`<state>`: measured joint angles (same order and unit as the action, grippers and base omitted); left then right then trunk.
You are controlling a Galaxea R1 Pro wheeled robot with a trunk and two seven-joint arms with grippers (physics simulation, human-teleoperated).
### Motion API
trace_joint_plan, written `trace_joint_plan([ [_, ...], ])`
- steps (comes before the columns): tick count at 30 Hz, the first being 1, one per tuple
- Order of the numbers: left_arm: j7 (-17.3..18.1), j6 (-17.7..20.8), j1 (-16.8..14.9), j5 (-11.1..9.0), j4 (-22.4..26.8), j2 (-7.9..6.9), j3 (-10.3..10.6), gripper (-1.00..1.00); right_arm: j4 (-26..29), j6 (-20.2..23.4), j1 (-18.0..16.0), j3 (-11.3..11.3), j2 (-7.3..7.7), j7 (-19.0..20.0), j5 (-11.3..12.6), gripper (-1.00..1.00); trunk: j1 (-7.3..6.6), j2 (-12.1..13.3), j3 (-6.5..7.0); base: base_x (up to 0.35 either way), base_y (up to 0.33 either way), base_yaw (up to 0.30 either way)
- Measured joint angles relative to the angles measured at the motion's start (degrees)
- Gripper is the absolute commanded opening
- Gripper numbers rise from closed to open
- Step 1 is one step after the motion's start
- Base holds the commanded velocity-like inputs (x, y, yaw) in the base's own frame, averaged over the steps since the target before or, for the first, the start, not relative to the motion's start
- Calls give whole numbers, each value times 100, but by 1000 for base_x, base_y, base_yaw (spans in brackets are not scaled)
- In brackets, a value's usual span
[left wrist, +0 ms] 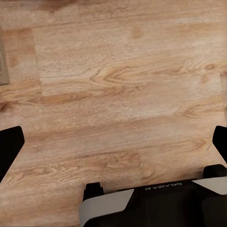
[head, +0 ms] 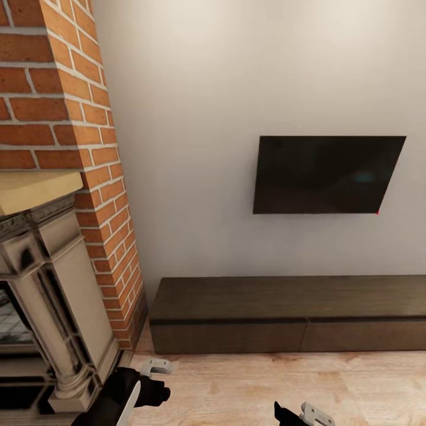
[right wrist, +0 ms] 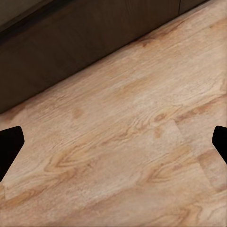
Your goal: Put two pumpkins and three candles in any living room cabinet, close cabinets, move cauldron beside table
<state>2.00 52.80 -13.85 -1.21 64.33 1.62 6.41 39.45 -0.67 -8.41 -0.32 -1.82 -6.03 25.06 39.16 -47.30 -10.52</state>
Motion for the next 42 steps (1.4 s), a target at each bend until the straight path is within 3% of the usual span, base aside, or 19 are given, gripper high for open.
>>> trace_joint_plan([
  [2, 2, 6, 0, -2, 18, -2, -3, 100, -84, -56, 1, 0, 0, -3, -3, 100, 44, -80, -36, 0, 0, 0],
  [5, 279, 158, 3, -172, 295, -53, -4, 100, -842, -558, 1, -5, -2, -20, 11, 100, 110, -201, -90, 0, 0, 0],
  [8, 620, 346, 12, -409, 617, -265, -37, 100, -1050, -722, 1, -7, 0, -14, 22, 100, 176, -322, -144, 0, 0, 0],
  [11, 873, 419, 16, -876, 1063, -644, -36, 100, -1121, -922, 0, -5, -5, -33, 24, 100, 242, -442, -198, 0, 0, 0],
  [14, 931, 446, 18, -1407, 1307, -834, 29, 100, -1172, -1249, 0, 4, -2, -29, 29, 100, 308, -562, -252, 0, 0, 0],
  [19, 943, 456, -3, -1670, 1414, -889, 123, 100, -1194, -1449, 0, 7, -5, 77, 42, 100, 418, -763, -342, 0, 0, 0],
  [24, 948, 454, -11, -1715, 1439, -830, 158, 100, -1192, -1436, 1, -15, 22, 806, 333, 100, 528, -964, -432, 0, 0, 0],
  [26, 949, 454, -12, -1735, 1449, -822, 167, 100, -1183, -1388, 2, -20, 40, 1282, 870, 100, 572, -1044, -468, 0, 0, 0],
  [27, 950, 454, -11, -1744, 1452, -820, 170, 100, -1174, -1327, 2, -18, 50, 1626, 1428, 100, 594, -1084, -486, 0, 0, 0],
  [29, 950, 454, -11, -1748, 1458, -819, 172, 100, -1125, -1048, -6, -15, 106, 1999, 2254, 100, 638, -1165, -522, 0, 0, 0],
  [30, 951, 453, -9, -1752, 1461, -816, 172, 100, -1036, -733, -25, -22, 237, 2226, 2816, 100, 660, -1205, -540, 0, 0, 0],
  [31, 951, 453, -9, -1752, 1463, -814, 176, 100, -928, -518, -35, -23, 354, 2389, 3171, 100, 681, -1245, -558, 0, 0, 0],
  [32, 951, 453, -9, -1752, 1463, -813, 179, 100, -872, -420, -38, -23, 413, 2471, 3343, 100, 703, -1285, -576, 0, 0, 0],
  [33, 951, 454, -8, -1755, 1464, -811, 224, 100, -736, -213, -45, -27, 542, 2688, 3823, 100, 725, -1325, -594, 0, 0, 0],
  [34, 951, 454, -9, -1755, 1461, -811, 272, 100, -670, -156, -47, -28, 597, 2796, 4129, 100, 747, -1365, -612, 0, 0, 0],
  [37, 951, 454, -8, -1752, 1457, -816, 342, 100, -583, -103, -79, -28, 666, 2937, 4736, 100, 813, -1486, -666, 0, 0, 0],
  [42, 956, 454, -8, -1757, 1456, -812, 368, 100, -534, -341, -155, -36, 687, 2981, 5009, 100, 923, -1687, -756, 0, 0, 0],
])
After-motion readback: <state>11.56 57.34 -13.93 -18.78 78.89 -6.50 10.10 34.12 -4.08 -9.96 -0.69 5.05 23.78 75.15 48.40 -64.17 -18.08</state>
